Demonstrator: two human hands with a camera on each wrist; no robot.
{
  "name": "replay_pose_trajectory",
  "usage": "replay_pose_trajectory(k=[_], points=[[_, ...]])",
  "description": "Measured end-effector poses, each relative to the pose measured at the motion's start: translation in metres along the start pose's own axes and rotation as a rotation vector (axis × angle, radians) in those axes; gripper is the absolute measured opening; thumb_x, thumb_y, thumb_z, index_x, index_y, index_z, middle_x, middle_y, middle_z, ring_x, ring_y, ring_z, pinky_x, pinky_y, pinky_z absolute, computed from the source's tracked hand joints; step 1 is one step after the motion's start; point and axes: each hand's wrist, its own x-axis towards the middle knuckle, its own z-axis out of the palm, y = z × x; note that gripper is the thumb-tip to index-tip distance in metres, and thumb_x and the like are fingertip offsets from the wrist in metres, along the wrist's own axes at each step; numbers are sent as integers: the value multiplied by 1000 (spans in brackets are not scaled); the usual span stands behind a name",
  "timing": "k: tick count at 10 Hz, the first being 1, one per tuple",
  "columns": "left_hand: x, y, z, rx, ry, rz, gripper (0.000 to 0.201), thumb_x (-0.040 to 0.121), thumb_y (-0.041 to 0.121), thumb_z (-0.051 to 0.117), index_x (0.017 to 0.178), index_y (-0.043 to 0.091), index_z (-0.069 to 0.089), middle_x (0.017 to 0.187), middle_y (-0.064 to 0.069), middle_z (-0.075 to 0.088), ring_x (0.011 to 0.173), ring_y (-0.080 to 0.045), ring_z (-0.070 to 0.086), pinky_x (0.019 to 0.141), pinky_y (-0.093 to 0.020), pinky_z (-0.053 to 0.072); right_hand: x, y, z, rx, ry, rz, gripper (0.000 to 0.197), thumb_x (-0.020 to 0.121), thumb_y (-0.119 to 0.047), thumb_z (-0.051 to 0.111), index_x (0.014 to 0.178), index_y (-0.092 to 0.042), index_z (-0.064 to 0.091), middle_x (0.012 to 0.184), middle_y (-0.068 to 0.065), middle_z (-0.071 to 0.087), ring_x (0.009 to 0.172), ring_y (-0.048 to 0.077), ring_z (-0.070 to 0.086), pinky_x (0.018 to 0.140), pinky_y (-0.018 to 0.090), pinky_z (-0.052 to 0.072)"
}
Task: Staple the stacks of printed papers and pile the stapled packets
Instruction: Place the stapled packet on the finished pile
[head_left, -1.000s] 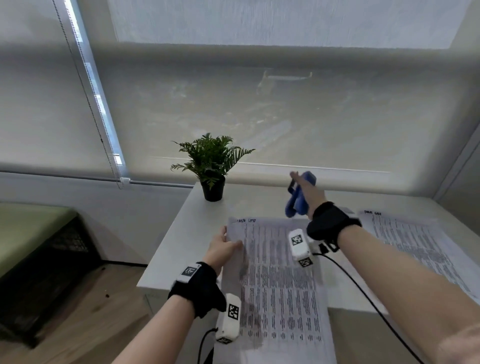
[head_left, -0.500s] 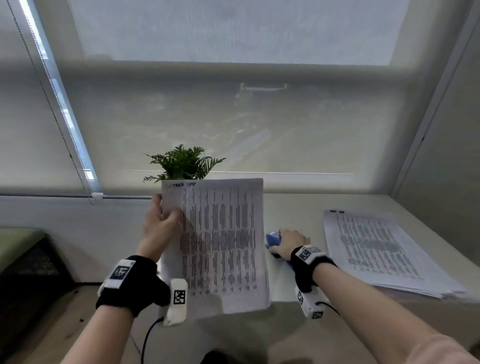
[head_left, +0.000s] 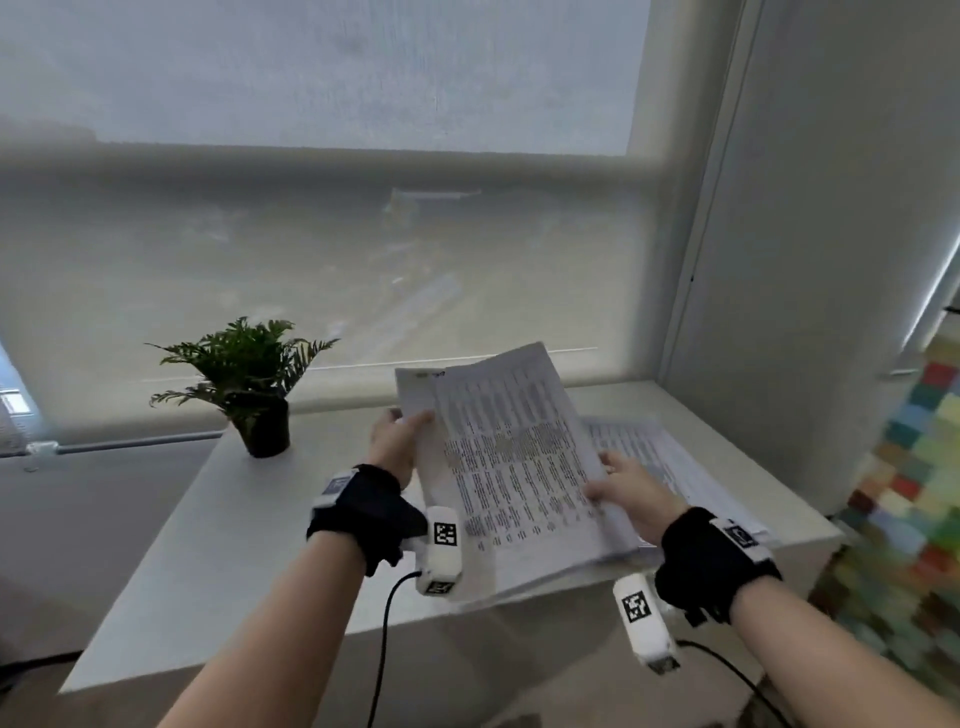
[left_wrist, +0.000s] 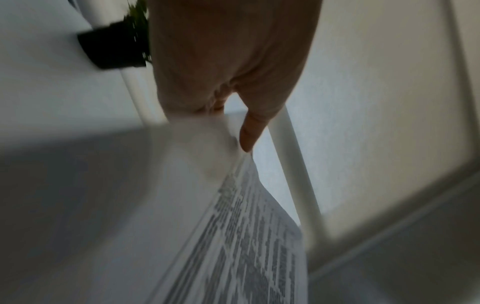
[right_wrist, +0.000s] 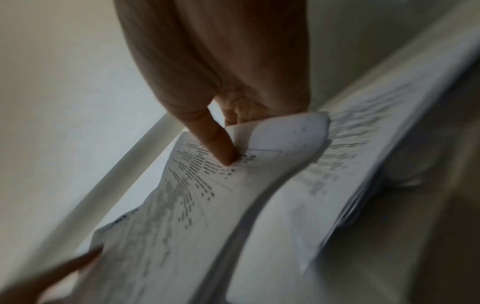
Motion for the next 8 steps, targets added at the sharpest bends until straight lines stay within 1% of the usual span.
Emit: replay_pose_trajectory(k=[1, 2, 3, 4, 5, 6, 7, 8], points=[[-10, -20, 59, 140, -231, -228, 7, 96, 9, 45, 96, 4, 51, 81, -9, 53, 65, -20, 53, 49, -24, 49, 13, 13, -53, 76, 162, 50, 37, 83, 21, 44, 116, 7, 53, 111, 25, 60, 93, 32, 57, 77, 35, 50], [-12, -48, 110, 374, -316, -288, 18, 93, -3, 38, 105, 10, 41, 78, -3, 47, 64, -16, 51, 51, -26, 50, 26, 20, -91, -68, 228, 97, 44, 83, 22, 41, 120, 3, 55, 105, 19, 58, 96, 29, 54, 75, 32, 47], [-6, -75, 146, 583, -317, -263, 27, 94, 1, 39, 121, 4, 42, 103, -13, 57, 90, -27, 60, 84, -43, 55, 43, 29, -114, -288, 340, 120, 40, 79, 20, 49, 110, -1, 62, 99, 15, 61, 95, 26, 56, 79, 34, 50], [1, -95, 165, 876, -193, -241, 46, 96, 18, 40, 138, 1, 35, 141, -22, 39, 130, -36, 41, 109, -42, 37, 59, 41, -127, -446, 434, 162, 39, 77, 9, 60, 115, -1, 65, 109, 16, 67, 106, 31, 60, 95, 36, 48], [7, -111, 177, 946, -129, -309, 67, 92, 30, 44, 145, -3, 19, 148, -23, 23, 137, -37, 28, 115, -41, 27, 65, 50, -129, -680, 462, 273, 44, 82, -17, 64, 126, -13, 59, 132, 15, 57, 121, 32, 52, 103, 35, 42], [12, -120, 186, 904, -116, -355, 74, 90, 28, 48, 146, -6, 14, 149, -23, 22, 137, -36, 28, 115, -40, 28, 67, 62, -132, -800, 458, 422, 58, 88, -36, 56, 138, -12, 43, 145, 21, 34, 132, 38, 37, 109, 40, 33], [15, -130, 194, 781, -182, -318, 66, 84, 21, 50, 142, 0, 26, 143, -21, 36, 130, -35, 42, 110, -40, 38, 68, 74, -132, -750, 401, 459, 67, 88, -42, 53, 142, -7, 34, 147, 20, 34, 134, 38, 35, 111, 44, 32], [37, -161, 199, 617, -234, -226, 76, 64, 25, 48, 137, 9, 35, 131, -18, 53, 115, -35, 57, 96, -46, 50, 71, 85, -132, -765, 412, 410, 65, 88, -43, 53, 141, -8, 37, 142, 20, 42, 130, 38, 41, 108, 43, 36]])
